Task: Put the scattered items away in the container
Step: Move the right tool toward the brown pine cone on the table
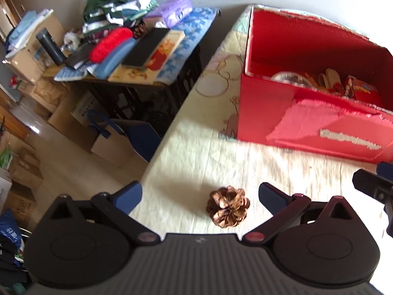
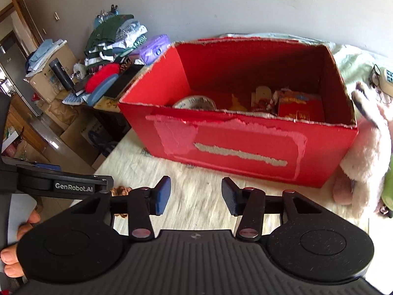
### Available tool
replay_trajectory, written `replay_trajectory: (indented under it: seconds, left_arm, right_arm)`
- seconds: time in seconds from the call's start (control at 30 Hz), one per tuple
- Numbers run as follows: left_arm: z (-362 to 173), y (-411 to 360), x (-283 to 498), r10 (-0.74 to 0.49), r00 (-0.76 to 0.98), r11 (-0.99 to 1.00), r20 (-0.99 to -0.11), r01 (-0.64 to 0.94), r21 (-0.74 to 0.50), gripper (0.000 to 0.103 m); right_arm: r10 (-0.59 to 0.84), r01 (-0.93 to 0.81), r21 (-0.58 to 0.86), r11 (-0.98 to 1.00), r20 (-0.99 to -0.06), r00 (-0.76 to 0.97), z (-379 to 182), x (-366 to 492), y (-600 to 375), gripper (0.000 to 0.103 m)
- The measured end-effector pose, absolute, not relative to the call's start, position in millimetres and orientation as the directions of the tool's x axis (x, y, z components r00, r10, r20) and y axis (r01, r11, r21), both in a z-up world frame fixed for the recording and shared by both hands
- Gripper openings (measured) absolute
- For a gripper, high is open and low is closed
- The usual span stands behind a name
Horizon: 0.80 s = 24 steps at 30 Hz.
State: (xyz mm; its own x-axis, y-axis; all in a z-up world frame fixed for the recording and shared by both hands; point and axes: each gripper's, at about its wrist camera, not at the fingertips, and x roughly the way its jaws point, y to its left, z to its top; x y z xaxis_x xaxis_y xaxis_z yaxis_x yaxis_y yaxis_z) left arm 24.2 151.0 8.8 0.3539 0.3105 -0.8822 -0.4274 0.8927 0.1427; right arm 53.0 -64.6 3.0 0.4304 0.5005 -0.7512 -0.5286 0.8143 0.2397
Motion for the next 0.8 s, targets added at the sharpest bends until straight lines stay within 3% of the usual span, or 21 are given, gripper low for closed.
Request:
replay_trajectory:
  seconds: [0.2,0.43,0.8]
  left_arm:
    - [-9,163,25,0.276,0.349,0.920,-0.895,-0.366,0.141,0.101]
    - [-19,174,30,0.245,0.354,0.954,-0.903,-0.253,0.160,0.101]
    - [-27,191,17,0.062,0.417,0.998,-0.907,-0.034,0.053,0.101]
  right_arm:
    - [0.366,-0.452,0.150,0.879,-0.819,0.441,-12,49,-53,0.050]
    - [0.271,-0.359,0.094,0.928,-0.832,0.484,-14,51,-39,0.050]
    - [0.310,-0.255,0.208,0.944,-0.824,0.474,-20,46,-35,0.045]
